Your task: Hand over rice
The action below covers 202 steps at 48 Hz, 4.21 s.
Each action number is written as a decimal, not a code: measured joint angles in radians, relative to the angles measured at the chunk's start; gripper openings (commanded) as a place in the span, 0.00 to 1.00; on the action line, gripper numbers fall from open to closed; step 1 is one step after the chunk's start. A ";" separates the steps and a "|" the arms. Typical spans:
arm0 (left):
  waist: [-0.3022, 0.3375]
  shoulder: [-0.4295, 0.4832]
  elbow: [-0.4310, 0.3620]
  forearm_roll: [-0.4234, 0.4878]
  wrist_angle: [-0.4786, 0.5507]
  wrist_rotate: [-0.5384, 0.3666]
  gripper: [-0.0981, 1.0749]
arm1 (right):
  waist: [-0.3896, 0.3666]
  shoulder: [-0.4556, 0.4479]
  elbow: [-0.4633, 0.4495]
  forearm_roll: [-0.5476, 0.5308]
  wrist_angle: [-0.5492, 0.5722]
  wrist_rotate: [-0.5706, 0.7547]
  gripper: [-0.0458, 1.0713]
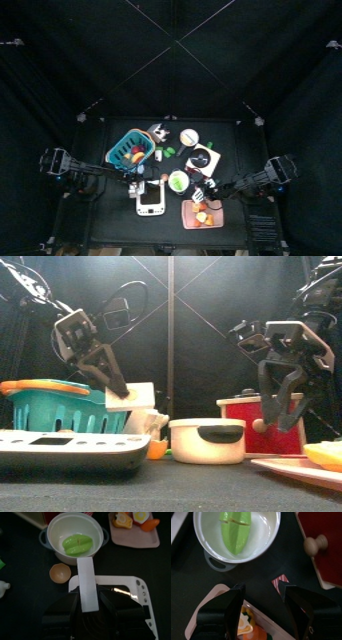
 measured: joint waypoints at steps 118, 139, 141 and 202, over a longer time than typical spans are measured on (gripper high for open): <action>-0.049 -0.198 0.166 0.092 -0.351 -0.449 0.65 | -0.014 0.287 -0.356 -1.290 0.011 -0.003 0.96; -0.049 -0.198 0.170 0.091 -0.351 -0.451 0.65 | -0.015 0.290 -0.357 -1.292 0.009 -0.005 0.86; -0.049 -0.198 0.170 0.092 -0.351 -0.451 0.65 | -0.015 0.290 -0.357 -1.293 0.008 -0.005 0.83; 0.011 -0.215 0.176 0.094 -0.373 -0.376 0.91 | -0.014 0.272 -0.342 -1.144 0.009 -0.005 0.55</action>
